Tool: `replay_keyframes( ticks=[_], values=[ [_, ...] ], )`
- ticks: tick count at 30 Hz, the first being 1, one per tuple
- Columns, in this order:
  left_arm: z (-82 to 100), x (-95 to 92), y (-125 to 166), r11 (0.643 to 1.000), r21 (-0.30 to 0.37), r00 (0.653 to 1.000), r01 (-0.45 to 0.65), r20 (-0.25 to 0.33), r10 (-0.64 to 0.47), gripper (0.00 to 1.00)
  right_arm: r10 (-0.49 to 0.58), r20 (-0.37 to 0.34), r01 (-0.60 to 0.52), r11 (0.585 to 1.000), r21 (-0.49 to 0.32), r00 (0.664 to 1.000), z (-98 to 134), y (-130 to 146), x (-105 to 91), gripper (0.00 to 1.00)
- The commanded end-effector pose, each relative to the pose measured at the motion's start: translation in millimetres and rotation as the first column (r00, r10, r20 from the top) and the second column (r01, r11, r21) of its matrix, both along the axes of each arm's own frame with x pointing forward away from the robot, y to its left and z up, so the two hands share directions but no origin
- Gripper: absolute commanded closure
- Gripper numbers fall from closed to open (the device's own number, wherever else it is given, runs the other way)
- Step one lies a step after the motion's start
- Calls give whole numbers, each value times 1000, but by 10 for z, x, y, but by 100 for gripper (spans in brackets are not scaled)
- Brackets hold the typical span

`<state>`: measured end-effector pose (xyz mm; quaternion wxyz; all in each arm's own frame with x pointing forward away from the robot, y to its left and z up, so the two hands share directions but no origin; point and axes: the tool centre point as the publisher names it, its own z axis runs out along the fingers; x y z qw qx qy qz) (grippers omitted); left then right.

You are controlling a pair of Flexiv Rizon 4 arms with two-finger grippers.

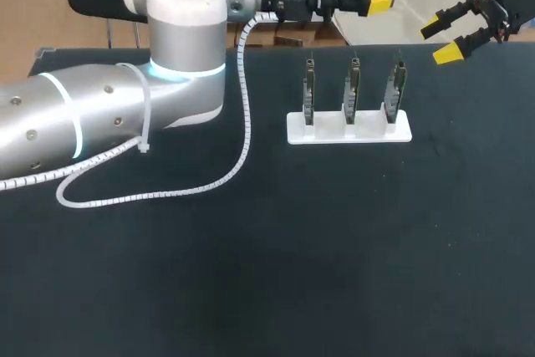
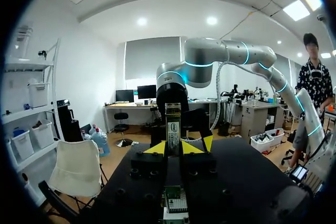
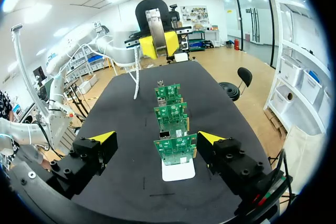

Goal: Pick up the optical module with the left hand, and insert it into the network port with the right hand.

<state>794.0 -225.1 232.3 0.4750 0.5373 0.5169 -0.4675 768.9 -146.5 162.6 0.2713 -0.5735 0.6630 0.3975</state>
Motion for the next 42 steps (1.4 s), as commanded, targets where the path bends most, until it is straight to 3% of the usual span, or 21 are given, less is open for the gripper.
replay_keyframes(
  ticks=[1,12,20,42],
  values=[
    [-89,42,-41,1000,14,1000,11,-17,-11,100,-4,4,4,1000,-1,1000,-1,2,-22,0],
    [-173,-10,-89,1000,14,999,12,-53,-11,100,-4,4,4,1000,-1,1000,-1,2,-22,0],
    [-200,-57,-151,1000,17,999,19,-47,-18,100,-4,4,4,1000,-1,1000,-1,2,-22,0],
    [-459,-178,-281,999,8,995,33,-93,-32,100,-4,4,4,1000,-1,1000,-1,2,-22,0]
  ],
)
